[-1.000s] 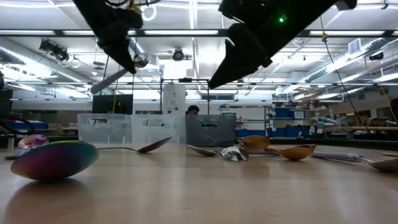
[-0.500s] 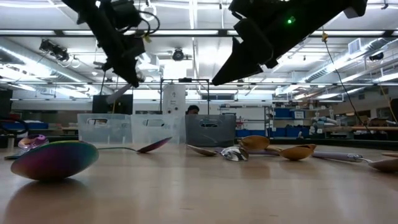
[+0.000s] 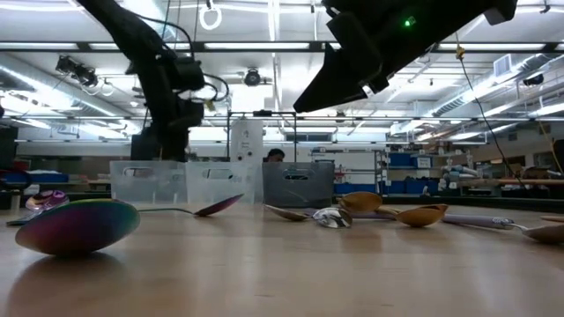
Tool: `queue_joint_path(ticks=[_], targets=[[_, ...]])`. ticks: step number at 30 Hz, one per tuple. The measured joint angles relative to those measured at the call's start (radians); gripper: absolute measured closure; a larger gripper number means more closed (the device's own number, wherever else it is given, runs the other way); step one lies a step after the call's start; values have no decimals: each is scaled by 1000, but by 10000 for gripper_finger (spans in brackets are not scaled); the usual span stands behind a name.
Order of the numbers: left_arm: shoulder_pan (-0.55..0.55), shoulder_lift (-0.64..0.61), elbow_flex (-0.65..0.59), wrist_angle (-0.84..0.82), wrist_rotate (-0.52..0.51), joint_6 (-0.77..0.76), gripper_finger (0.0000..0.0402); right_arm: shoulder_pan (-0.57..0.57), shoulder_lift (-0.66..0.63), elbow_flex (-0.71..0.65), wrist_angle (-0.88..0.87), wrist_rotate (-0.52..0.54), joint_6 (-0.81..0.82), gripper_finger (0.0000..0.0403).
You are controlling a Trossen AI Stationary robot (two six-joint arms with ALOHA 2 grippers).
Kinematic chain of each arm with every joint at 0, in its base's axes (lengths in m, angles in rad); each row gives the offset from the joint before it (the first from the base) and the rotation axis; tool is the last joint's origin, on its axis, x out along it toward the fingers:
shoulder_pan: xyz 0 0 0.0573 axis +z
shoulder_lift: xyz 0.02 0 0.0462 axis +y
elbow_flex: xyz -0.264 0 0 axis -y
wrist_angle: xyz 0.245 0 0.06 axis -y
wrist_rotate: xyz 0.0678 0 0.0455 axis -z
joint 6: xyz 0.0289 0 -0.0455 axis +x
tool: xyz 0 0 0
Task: Sort silverware by color (type)
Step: Put the violet spoon into the left transparent bin, then put the gold spoon into the right transparent bin
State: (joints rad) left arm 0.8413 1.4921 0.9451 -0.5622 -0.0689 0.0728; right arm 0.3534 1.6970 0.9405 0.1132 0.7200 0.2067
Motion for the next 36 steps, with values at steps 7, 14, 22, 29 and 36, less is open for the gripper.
queue_joint_path(ticks=[7, 14, 22, 29, 36], targets=[[15, 90, 0, -13, -4, 27, 391, 2, 1, 0, 10, -15, 3, 232], [30, 114, 0, -16, -5, 25, 385, 6, 1, 0, 17, -15, 1, 232], [37, 114, 0, -44, 15, 18, 313, 7, 1, 0, 20, -15, 1, 232], [33, 44, 0, -16, 18, 19, 236, 7, 1, 0, 20, -15, 1, 232], [-55, -156, -1, 71, 21, 46, 221, 7, 1, 0, 19, -45, 1, 232]])
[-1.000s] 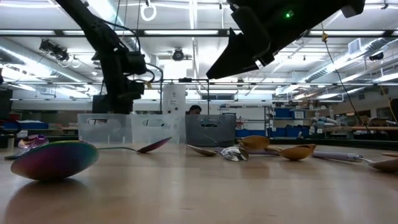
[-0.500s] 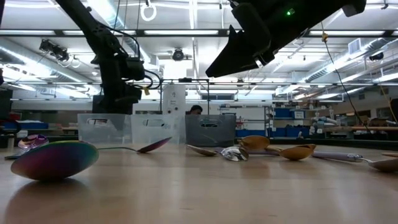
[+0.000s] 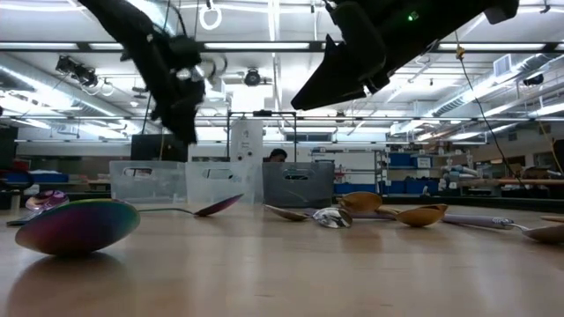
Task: Sort silverware by color (type)
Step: Put the gold spoon into the right transparent bin
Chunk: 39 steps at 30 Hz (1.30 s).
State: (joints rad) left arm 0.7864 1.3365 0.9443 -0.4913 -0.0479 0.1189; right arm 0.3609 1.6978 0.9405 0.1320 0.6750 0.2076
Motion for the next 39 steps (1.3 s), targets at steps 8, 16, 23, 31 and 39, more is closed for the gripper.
queue_joint_path(ticks=[8, 16, 23, 31, 39], targets=[[-293, -162, -43, 36, 1, 73, 230, 2, 0, 0, -44, -67, 117, 240], [-626, -168, -152, 74, -122, 26, 230, 17, 0, 71, -264, -65, 281, 241], [-850, -168, -198, 73, -201, -55, 230, 25, 0, 112, -397, -70, 465, 241], [-1028, -167, -199, 32, -276, -57, 230, 25, 2, 121, -537, -97, 676, 241], [-1127, -167, -199, 33, -272, -133, 230, -8, 2, 121, -790, -223, 821, 241]])
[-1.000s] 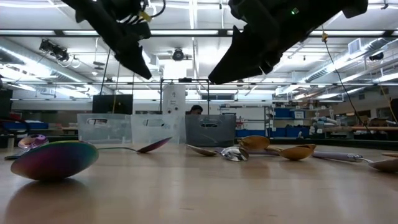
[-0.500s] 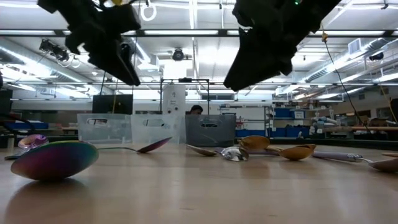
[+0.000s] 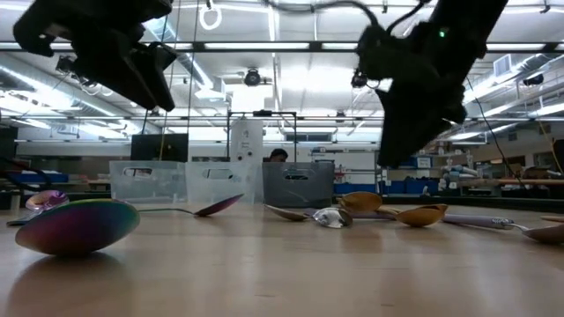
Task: Sort silverware by color (type)
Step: Put the gold spoon into the right transparent bin
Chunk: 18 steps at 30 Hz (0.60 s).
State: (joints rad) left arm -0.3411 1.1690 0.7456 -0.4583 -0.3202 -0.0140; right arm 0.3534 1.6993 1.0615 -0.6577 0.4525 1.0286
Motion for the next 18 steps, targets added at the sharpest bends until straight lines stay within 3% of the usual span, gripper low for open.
queue_joint_path(ticks=[13, 18], targets=[[-153, 2, 0, -13, 32, -145, 230, -79, 1, -36, 51, -40, -102, 241], [-204, 2, 0, -12, 31, -194, 230, -81, 1, -37, 214, -134, -134, 241]])
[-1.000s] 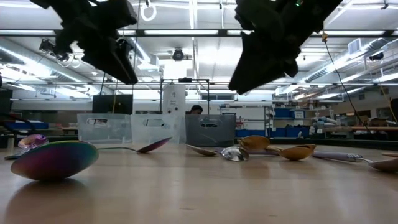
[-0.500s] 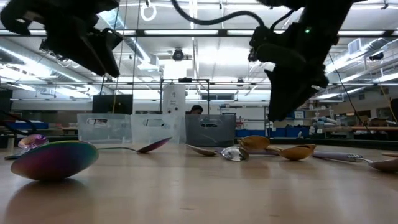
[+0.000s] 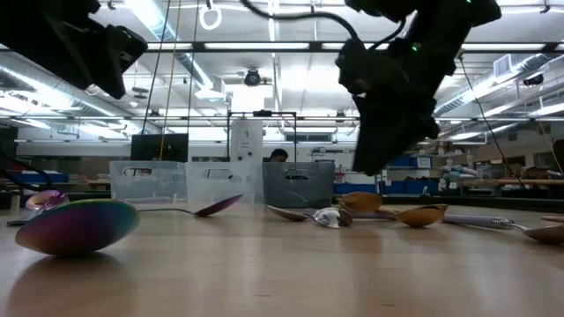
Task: Sort silverware by color (type)
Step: Put the gold spoon into the right transparent bin
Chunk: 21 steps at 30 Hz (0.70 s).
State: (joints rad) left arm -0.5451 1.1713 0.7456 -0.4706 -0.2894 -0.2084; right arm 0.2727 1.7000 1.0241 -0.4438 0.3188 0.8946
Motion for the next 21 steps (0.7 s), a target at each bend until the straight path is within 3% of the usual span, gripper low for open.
queue_joint_path(ticks=[3, 12, 17, 21], targets=[[-13, 0, 0, 1, 0, -21, 230, 23, 0, 4, 47, -21, -47, 241], [-20, 0, 0, 0, -2, -20, 230, 163, 17, 22, 87, 183, -320, 247], [-20, 0, 0, 0, -13, -18, 230, 191, 96, 21, 113, 230, -475, 249], [-19, 0, 0, -5, -64, -17, 230, 191, 132, 20, 110, 265, -506, 250]])
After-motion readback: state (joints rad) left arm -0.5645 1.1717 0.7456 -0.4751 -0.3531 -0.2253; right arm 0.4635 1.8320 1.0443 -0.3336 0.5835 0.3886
